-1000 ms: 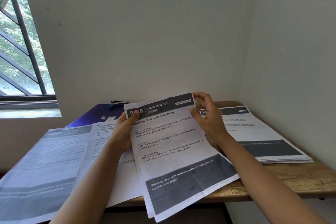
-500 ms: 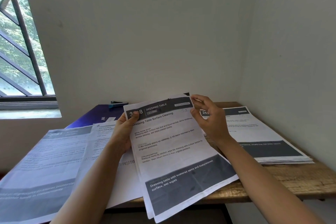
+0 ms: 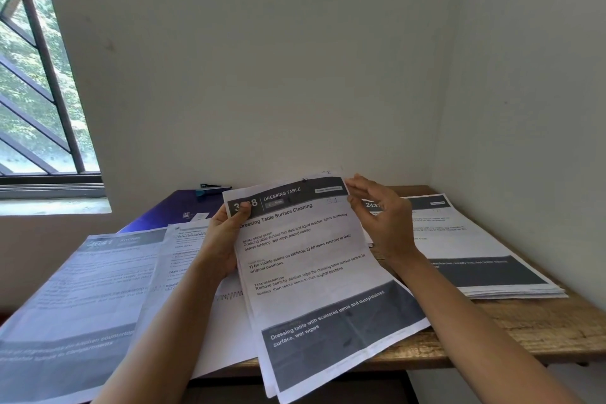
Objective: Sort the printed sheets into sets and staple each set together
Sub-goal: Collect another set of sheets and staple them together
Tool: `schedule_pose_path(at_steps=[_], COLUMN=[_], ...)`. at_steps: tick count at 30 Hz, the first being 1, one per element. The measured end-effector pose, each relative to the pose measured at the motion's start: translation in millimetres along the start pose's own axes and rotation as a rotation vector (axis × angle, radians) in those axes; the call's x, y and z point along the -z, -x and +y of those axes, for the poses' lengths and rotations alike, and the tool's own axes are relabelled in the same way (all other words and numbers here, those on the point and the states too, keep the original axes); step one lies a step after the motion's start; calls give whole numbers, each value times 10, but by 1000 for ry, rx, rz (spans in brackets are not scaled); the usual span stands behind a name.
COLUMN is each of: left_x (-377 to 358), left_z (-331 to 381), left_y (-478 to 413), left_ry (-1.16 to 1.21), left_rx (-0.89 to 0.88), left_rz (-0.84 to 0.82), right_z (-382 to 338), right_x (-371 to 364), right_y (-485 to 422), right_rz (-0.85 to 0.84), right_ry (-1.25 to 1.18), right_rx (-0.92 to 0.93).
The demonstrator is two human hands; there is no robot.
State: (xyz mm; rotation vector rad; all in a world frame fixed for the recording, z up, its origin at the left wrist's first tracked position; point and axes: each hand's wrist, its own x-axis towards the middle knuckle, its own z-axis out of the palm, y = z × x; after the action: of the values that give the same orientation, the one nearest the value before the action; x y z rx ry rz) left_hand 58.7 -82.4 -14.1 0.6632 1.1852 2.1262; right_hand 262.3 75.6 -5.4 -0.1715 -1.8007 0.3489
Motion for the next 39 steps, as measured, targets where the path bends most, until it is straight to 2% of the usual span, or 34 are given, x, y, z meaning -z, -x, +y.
schedule_pose_path(at_steps=[10,16,23,39], left_x=[1,11,16,2], left_z=[9,14,9,-3], left_y=[9,11,10,8], left_ry=[-2,9,0,5], left_rx=[-11,-12,-12,-25], left_rz=[-27,-81,-95,-61], right_z=[32,43,37,-41], right_x=[-37,-65,-63,-24], right_y=[-14,-28,-26,-20], right_rz=[-38,-69,-73,13], right_ry=[-145,-162,-179,-174], right_rx=[-268,-322,-332,-201])
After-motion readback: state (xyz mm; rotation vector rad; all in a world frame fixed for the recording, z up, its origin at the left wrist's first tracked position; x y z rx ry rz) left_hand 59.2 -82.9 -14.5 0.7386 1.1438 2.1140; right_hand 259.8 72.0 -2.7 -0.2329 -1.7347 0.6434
